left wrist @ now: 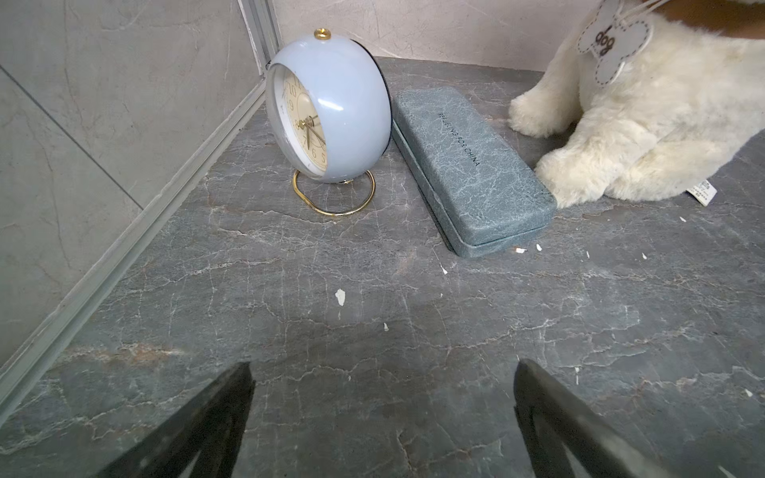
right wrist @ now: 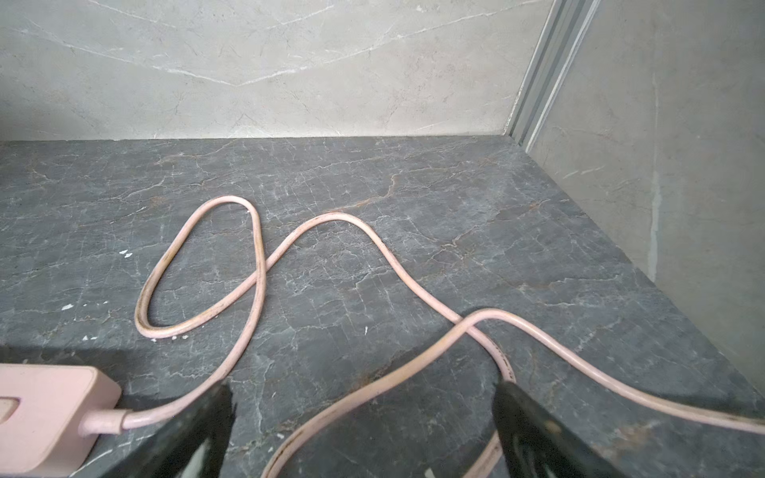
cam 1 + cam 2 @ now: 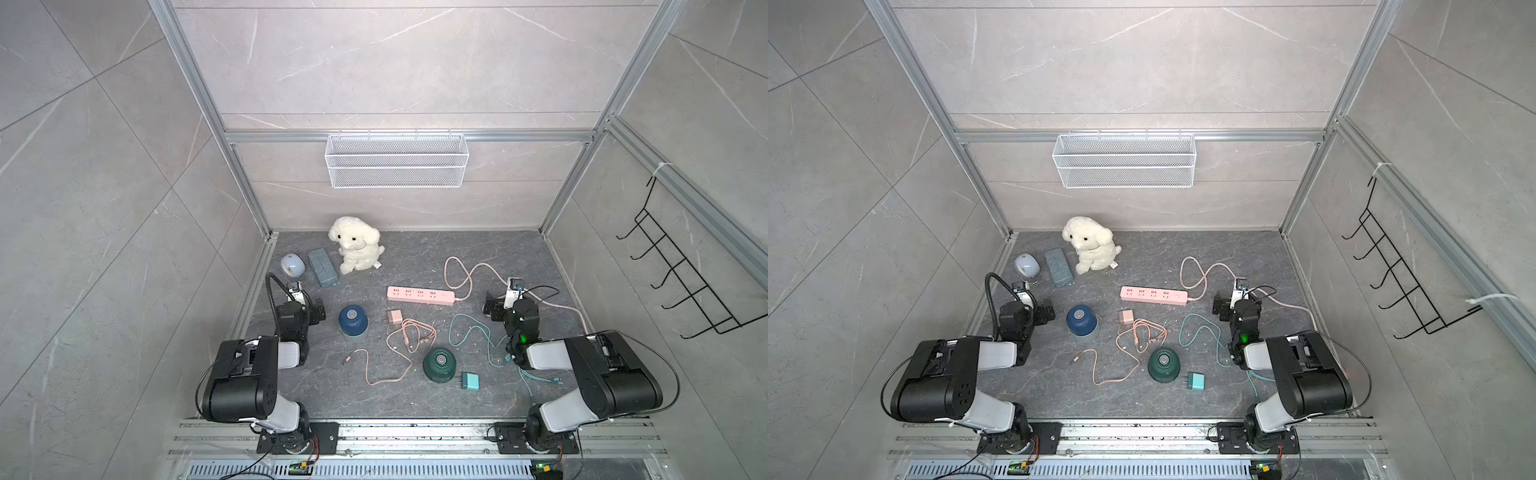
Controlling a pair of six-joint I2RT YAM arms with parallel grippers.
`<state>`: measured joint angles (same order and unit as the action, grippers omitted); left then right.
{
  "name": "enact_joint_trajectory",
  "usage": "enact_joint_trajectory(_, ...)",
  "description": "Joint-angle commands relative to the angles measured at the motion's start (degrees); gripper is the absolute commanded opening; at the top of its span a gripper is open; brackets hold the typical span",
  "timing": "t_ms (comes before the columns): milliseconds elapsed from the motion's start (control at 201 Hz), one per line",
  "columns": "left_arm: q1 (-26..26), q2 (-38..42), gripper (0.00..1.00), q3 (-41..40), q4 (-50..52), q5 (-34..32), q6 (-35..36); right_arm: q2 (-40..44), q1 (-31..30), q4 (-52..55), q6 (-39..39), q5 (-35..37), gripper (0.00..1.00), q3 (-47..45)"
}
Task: Charge the cordless meat grinders
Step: Pick up the plug from the center of the board.
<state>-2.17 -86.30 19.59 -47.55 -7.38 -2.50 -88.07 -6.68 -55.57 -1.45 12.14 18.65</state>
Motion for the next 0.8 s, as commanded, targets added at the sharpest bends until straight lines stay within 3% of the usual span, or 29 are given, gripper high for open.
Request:
enact_joint_trajectory(0,-0.02,0.43,1.00,1.03,-0.97,-0.53,1.10,0.10,0.08,-0.41,0.32,-0.43,1.00,0.24)
enact_joint_trajectory(792,-0.11,0.59,1.00,0.97,-1.31,-1.60,0.74,0.28,0.13,0.38,0.22,-0.80,1.00,0.57)
